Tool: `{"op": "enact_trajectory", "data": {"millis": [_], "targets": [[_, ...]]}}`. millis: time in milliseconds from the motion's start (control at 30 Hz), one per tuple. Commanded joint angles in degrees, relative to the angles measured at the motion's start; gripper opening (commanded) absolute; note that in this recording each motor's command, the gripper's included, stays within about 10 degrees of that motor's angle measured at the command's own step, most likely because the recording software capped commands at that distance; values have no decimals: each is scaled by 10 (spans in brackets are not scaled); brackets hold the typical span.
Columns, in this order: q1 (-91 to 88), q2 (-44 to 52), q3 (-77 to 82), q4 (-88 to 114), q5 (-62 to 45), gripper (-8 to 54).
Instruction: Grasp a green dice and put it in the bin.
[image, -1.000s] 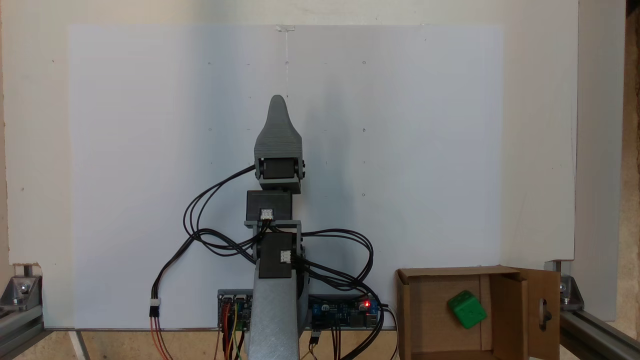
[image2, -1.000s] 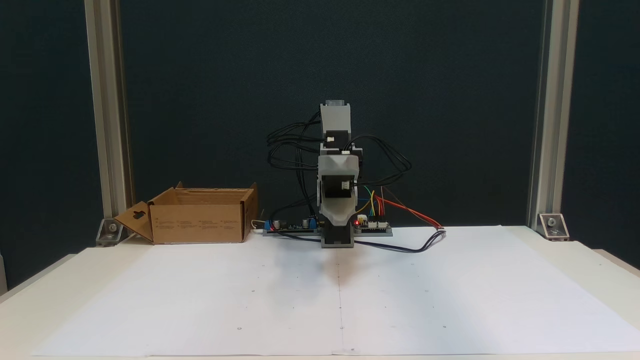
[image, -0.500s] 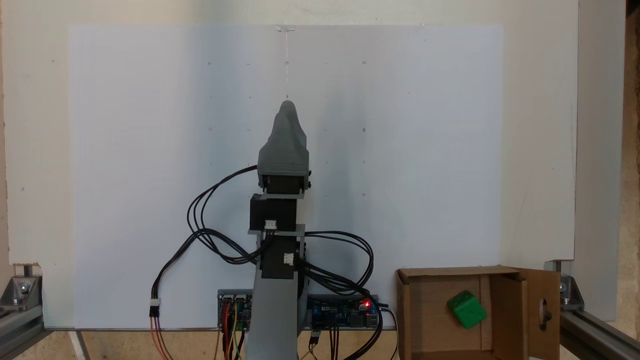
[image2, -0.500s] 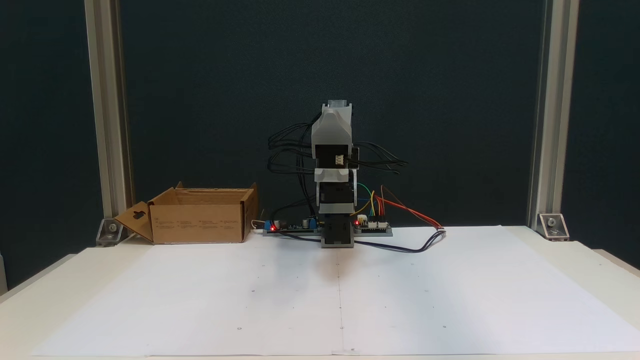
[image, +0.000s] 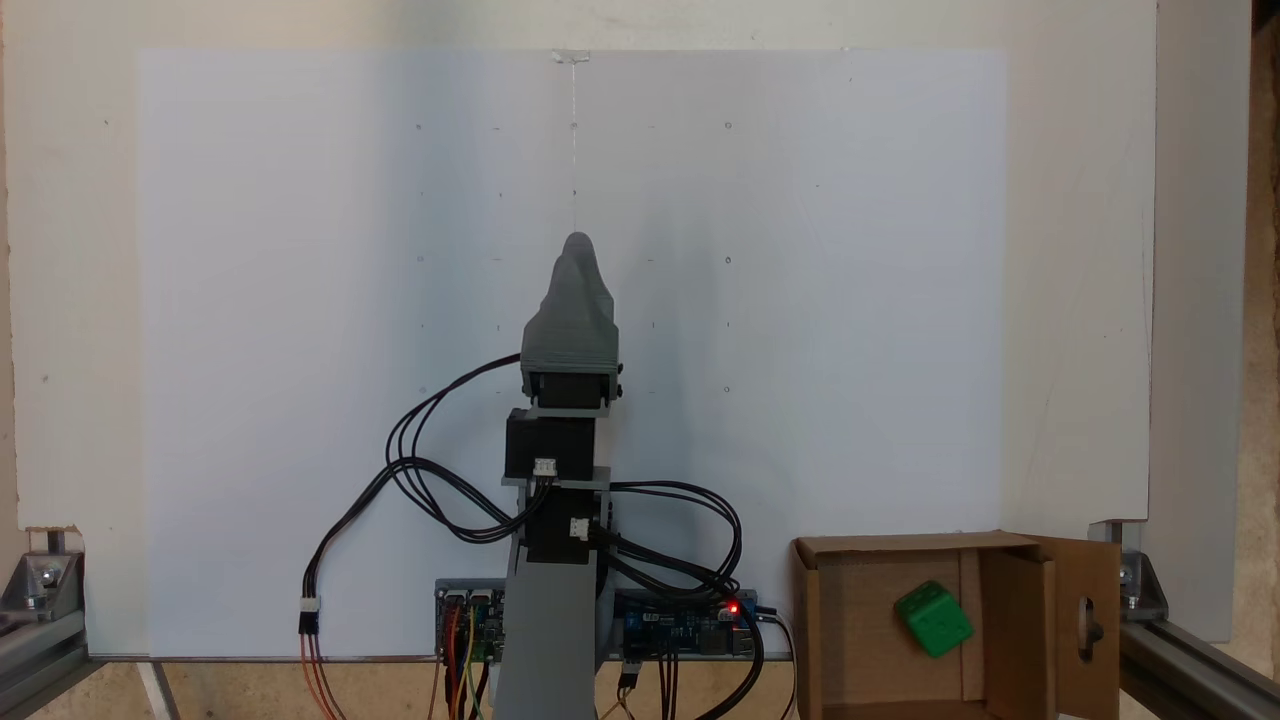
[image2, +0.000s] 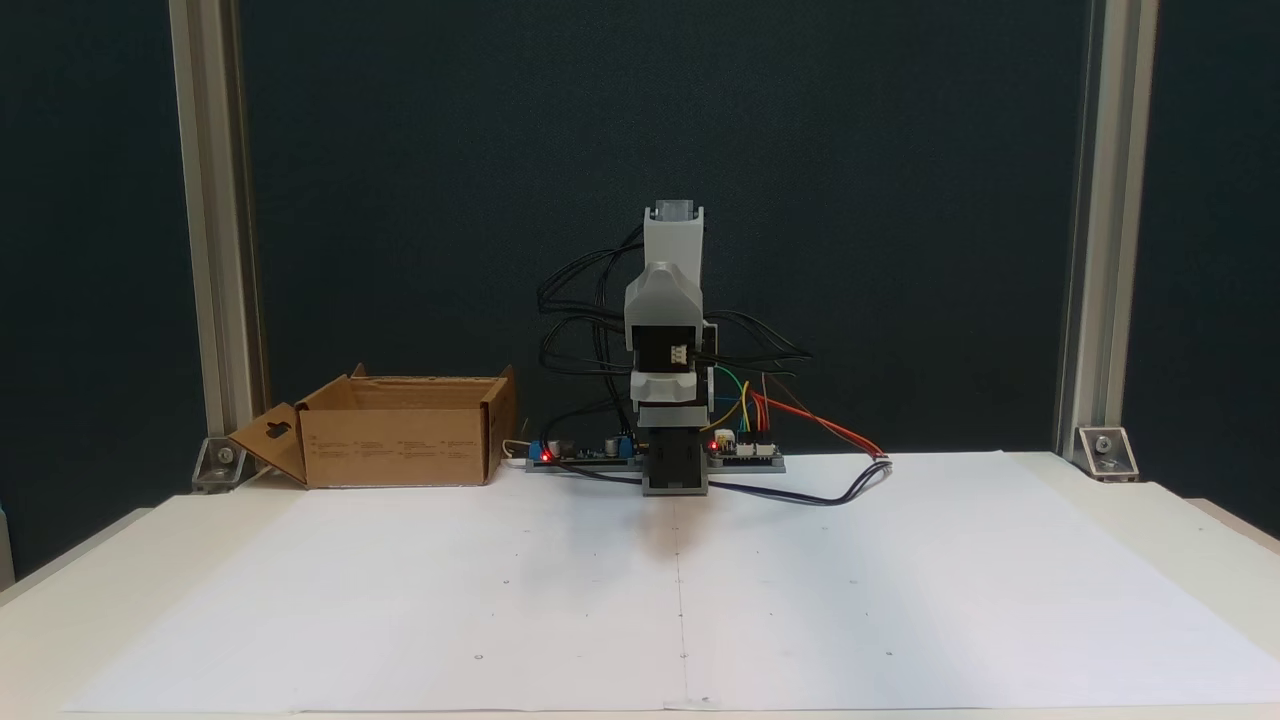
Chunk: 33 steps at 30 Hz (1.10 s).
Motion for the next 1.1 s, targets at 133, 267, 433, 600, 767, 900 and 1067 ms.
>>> {"op": "enact_trajectory", "data": {"millis": [133,267,433,600,767,900,1067], "targets": [[-2,64,-2,-53,19,436],[-2,64,9,-75,19,435],[-2,64,27,-88,19,435],[-1,64,40,-89,19,435],[-4,63,53,-90,21,435],[-5,63,62,-90,21,436],[-5,63,68,-97,21,439]]}}
